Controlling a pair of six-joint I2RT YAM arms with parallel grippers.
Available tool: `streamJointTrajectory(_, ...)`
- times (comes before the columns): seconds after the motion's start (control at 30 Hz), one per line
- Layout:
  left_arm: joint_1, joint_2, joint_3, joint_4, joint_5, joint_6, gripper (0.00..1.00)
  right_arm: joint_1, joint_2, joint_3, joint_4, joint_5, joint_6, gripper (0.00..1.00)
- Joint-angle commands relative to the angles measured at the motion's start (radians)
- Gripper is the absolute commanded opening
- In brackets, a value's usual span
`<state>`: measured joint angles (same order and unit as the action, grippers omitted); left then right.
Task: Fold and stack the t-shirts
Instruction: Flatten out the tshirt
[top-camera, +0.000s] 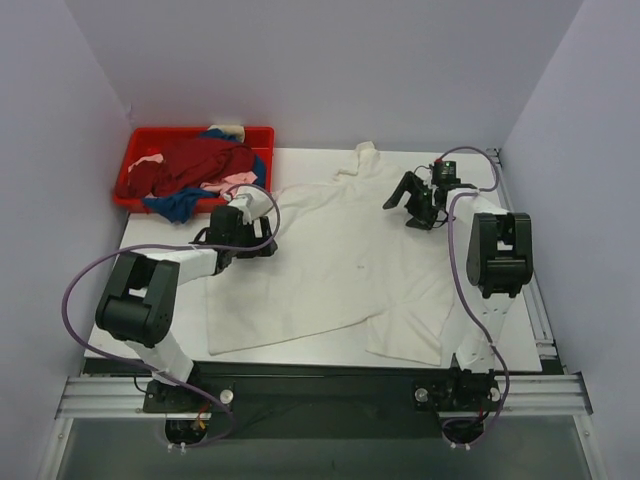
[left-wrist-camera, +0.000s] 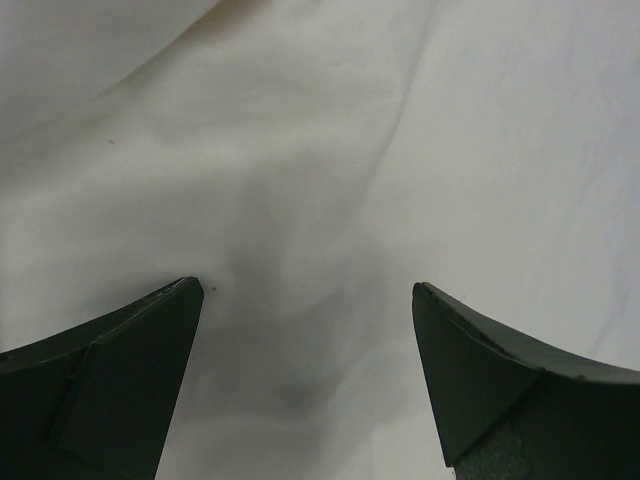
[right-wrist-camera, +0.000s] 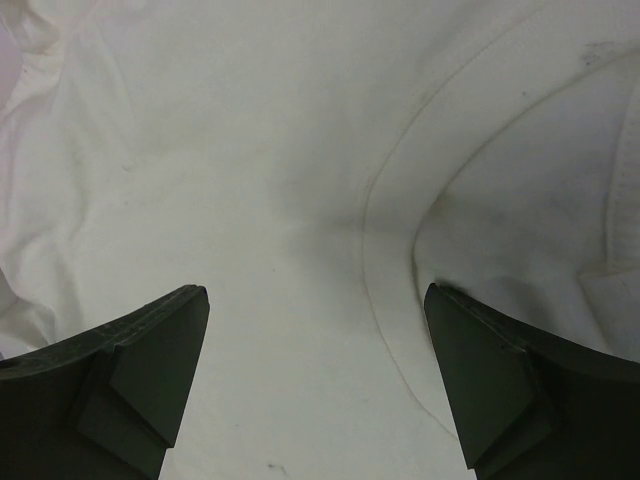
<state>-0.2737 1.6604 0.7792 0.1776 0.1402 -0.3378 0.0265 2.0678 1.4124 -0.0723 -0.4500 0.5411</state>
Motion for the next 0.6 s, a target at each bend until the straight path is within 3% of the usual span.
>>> streamJointTrajectory(0.0, 0.004, 0.061, 0.095, 0.062, 0.07, -0.013, 0.97, -0.014, 0.028, 0.014, -0.084, 0.082, -0.012, 0.96)
streamJointTrajectory(0.3, 0.03, 0.19, 0.192, 0.088, 0.078, -0.014, 0.97, -0.023, 0.025, 0.037, -0.101, 0.103, -0.016, 0.96)
streamJointTrajectory(0.57, -0.012, 0.02, 0.111, 0.117, -0.019, 0.013, 0.97, 0.029, -0.122, -0.001, -0.101, 0.1, -0.07, 0.96)
